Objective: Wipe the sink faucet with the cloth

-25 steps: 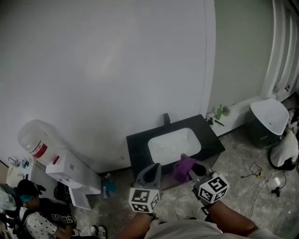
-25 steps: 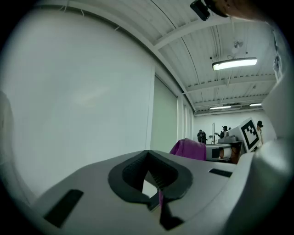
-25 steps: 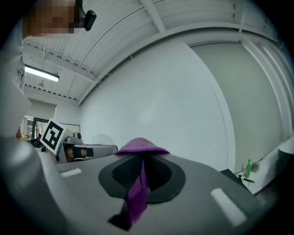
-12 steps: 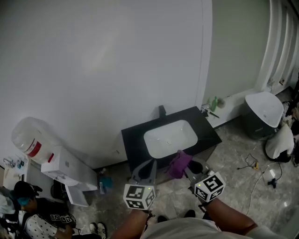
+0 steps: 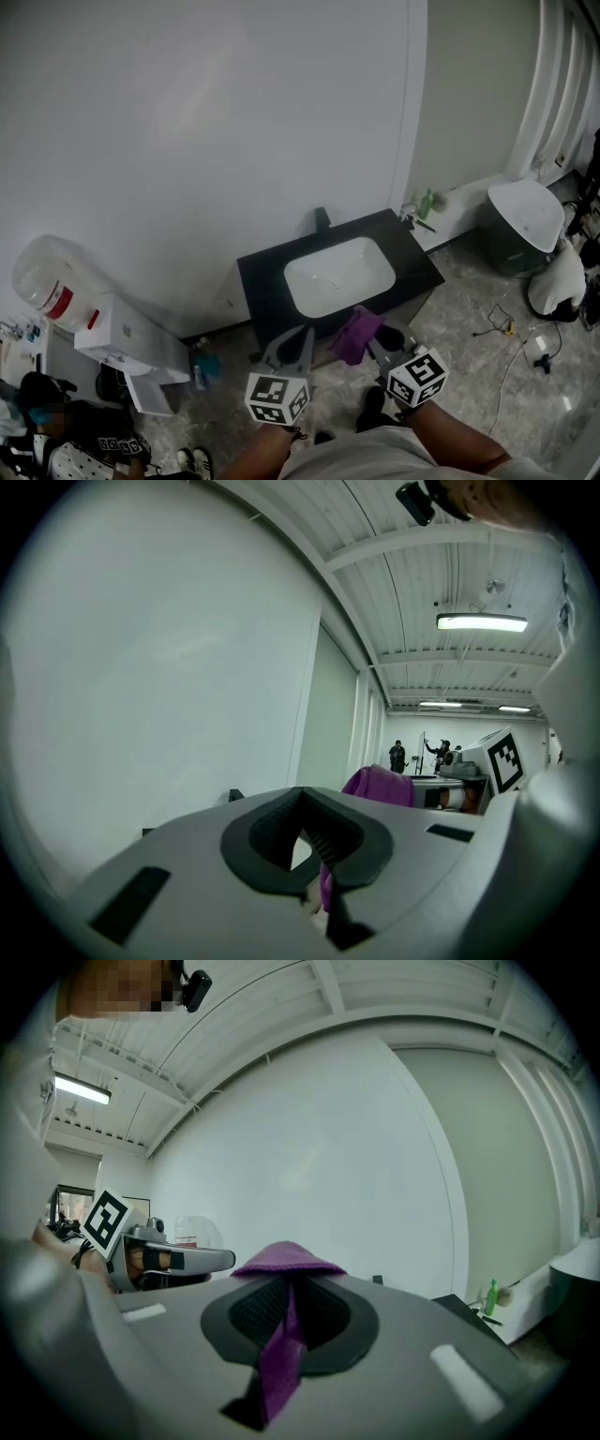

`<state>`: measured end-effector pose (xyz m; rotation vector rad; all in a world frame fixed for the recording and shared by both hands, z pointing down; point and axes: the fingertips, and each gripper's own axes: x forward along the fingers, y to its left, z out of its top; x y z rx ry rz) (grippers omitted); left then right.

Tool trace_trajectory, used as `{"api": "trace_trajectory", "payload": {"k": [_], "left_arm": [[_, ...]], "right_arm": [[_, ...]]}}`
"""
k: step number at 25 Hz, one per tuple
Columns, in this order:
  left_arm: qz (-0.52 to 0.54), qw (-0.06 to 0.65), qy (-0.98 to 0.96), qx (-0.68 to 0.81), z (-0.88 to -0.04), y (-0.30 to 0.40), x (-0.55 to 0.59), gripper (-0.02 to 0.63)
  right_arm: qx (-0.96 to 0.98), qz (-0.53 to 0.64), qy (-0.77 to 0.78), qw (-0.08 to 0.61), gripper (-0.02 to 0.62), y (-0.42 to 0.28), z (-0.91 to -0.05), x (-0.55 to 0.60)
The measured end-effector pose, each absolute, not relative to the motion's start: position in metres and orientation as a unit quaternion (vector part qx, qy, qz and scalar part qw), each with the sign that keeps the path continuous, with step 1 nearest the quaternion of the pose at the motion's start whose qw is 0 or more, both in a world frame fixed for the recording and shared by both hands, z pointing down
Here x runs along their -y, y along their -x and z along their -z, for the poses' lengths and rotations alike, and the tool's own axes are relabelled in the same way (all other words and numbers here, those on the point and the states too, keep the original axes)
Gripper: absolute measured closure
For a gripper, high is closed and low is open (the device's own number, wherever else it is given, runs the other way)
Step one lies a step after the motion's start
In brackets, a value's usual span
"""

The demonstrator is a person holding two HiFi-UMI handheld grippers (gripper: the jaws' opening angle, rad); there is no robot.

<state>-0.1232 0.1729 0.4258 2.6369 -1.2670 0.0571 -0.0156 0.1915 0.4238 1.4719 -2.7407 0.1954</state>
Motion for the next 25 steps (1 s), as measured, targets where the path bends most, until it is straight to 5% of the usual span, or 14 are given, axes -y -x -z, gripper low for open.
{"api": "trace_trajectory", "payload": {"k": [25], "left_arm": [[-0.065, 0.192, -0.84, 0.503, -0.519, 0.042, 0.203, 0.6]], "right_arm": [[0.905, -0.151, -0.389, 0.088, 0.571, -0.046, -0.548, 0.251]]}}
